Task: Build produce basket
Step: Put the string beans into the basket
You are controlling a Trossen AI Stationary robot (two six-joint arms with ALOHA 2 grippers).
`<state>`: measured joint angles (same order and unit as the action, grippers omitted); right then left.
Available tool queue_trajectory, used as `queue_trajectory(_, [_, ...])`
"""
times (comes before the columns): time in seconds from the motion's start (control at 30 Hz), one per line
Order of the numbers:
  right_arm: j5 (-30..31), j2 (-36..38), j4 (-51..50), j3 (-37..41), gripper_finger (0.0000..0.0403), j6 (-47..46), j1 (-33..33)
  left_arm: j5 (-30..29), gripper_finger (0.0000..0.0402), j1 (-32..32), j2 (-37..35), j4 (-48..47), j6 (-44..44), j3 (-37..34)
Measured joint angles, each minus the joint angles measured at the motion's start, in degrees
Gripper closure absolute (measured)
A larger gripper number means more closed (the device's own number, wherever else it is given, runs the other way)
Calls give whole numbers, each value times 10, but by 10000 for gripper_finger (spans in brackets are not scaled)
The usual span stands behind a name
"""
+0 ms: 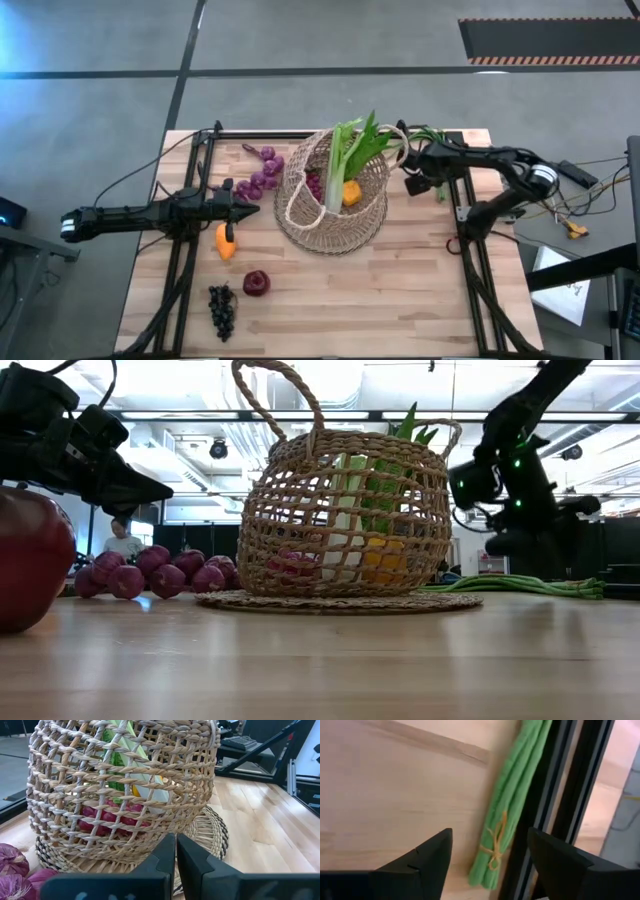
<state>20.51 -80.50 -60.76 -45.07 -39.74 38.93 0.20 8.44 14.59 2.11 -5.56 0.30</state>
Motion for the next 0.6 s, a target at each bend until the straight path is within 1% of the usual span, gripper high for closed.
queue_trajectory(0.2, [3, -51, 2, 6, 200, 8, 30, 0, 402, 0, 0, 0, 0, 0])
queue_trajectory(0.33, [-2, -82, 17, 7, 229, 63, 31, 0, 402, 0, 0, 0, 0, 0])
queue_trajectory(0.43, [-12, -96, 27, 5, 270, 88, 31, 0, 402, 0, 0, 0, 0, 0])
queue_trajectory(0.6, [-14, -87, 28, 7, 361, 88, 5, 0, 402, 0, 0, 0, 0, 0])
